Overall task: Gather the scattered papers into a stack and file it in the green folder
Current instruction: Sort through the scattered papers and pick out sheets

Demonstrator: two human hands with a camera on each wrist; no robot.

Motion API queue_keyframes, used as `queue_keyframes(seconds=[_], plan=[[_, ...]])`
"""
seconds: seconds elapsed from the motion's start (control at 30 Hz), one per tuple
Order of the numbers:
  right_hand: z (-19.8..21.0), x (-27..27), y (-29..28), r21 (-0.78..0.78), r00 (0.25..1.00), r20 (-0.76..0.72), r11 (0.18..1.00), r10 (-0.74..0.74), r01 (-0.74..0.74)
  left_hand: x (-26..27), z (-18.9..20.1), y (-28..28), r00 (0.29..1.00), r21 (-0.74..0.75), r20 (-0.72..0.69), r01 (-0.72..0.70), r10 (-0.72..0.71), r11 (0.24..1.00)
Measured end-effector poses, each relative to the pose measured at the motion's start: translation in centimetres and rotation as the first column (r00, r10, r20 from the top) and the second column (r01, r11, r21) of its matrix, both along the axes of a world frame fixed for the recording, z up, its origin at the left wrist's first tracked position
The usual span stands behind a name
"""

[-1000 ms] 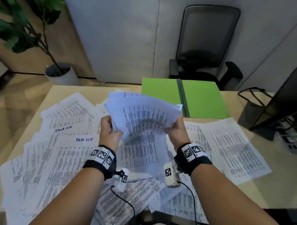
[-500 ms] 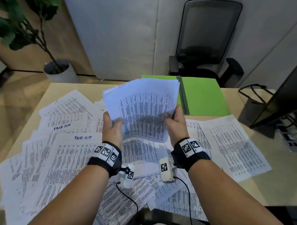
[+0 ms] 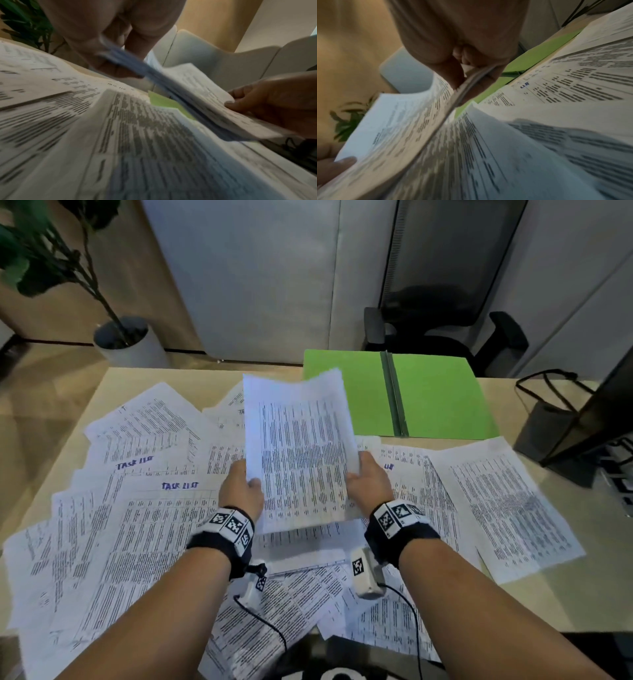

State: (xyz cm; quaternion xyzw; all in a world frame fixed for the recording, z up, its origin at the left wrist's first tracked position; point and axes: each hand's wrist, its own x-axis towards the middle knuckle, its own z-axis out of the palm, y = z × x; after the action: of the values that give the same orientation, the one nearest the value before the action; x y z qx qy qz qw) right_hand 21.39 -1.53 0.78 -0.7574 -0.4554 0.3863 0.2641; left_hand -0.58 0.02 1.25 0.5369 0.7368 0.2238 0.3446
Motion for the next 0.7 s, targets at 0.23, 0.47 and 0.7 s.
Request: queue_keyframes(seconds=[0.23, 0.47, 0.7], plan=[[-4.1, -1.0, -3.9, -0.139, 0.986, 0.067, 0.980, 0.150, -0.140, -2.2, -3.6, -2.1, 0.972, -0.246, -0.198, 0.072, -0.123, 0.967], [-5.5, -1.0, -5.0, -0.107, 0.903, 0.303, 0.952, 0.304, -0.285, -2.5, -4.5, -2.4, 0.969, -0.238, -0.234, 0.023, -0.081, 0.971], [-4.4, 4.1, -4.8, -0.118, 0.891, 0.441, 0.991, 0.109, -0.062, 1.8, -3.8, -1.5, 0.889, -0.201, -0.342, 0.248, -0.305, 0.948]])
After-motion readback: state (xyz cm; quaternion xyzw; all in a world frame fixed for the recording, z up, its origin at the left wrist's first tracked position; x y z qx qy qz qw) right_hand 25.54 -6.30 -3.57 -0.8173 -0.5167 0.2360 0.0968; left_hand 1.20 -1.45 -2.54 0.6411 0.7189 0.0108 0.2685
